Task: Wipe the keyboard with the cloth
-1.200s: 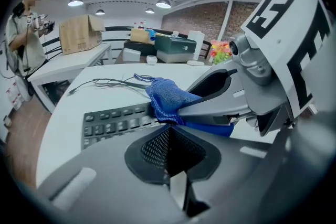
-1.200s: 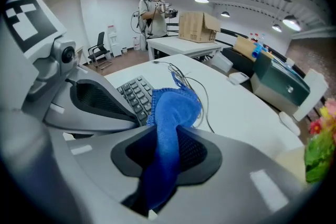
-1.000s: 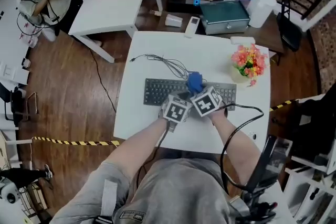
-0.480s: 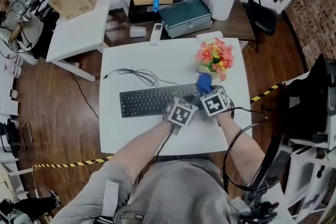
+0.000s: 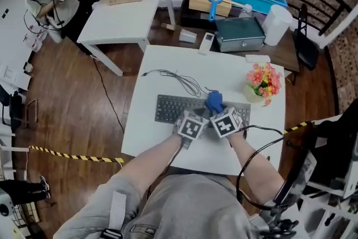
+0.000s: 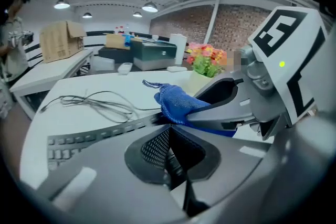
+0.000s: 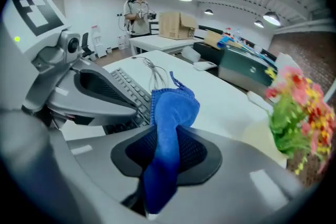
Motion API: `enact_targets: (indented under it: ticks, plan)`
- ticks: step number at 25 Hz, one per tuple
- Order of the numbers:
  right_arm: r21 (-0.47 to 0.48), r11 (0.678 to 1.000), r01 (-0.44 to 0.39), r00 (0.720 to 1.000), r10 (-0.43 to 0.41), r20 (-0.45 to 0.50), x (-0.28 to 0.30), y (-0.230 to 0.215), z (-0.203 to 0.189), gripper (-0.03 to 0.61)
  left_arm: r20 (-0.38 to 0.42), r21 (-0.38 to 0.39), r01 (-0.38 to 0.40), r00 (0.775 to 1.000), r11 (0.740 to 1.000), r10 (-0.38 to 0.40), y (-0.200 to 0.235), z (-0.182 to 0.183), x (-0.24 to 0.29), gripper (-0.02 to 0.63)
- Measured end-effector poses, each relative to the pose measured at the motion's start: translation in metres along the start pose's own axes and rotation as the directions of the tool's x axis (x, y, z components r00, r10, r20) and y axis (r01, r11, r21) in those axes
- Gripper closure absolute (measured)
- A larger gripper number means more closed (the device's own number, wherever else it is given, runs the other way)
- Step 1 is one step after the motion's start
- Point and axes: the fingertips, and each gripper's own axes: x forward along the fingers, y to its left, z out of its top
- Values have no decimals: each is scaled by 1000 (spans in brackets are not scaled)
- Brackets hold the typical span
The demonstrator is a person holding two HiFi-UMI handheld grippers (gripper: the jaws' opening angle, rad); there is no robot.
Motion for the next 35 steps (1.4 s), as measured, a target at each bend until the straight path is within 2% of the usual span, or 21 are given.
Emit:
enact_targets:
  ticks: [4,9,12,15,20,24,30,35]
  plan:
    - [-80,991,-103,994,106,25,29,72,56,468,17,-81,-119,992,990,121,73,-26,-46,620]
    - [-167,967,-194,977,206,61,50,156,116,468,22,-193,-247,966,950,256,154,-63,-105,620]
    - [-198,954,-225,970,239,52,64,188,133,468,1,-233,-292,954,928,301,182,-84,-126,620]
    - [-208,950,-232,969,243,31,72,197,134,468,-9,-239,-303,951,923,310,190,-90,-132,620]
    - [-188,957,-219,973,229,31,73,190,129,468,-10,-221,-269,962,937,273,181,-90,-121,620]
    - [-145,971,-189,980,196,40,64,164,113,468,1,-183,-219,975,958,223,160,-76,-104,620]
    - [-42,993,-112,993,114,26,35,97,64,468,2,-95,-107,994,990,108,95,-41,-62,620]
    - [55,998,-28,1000,27,2,11,33,12,468,-4,-7,4,1000,1000,-4,27,-17,-19,620]
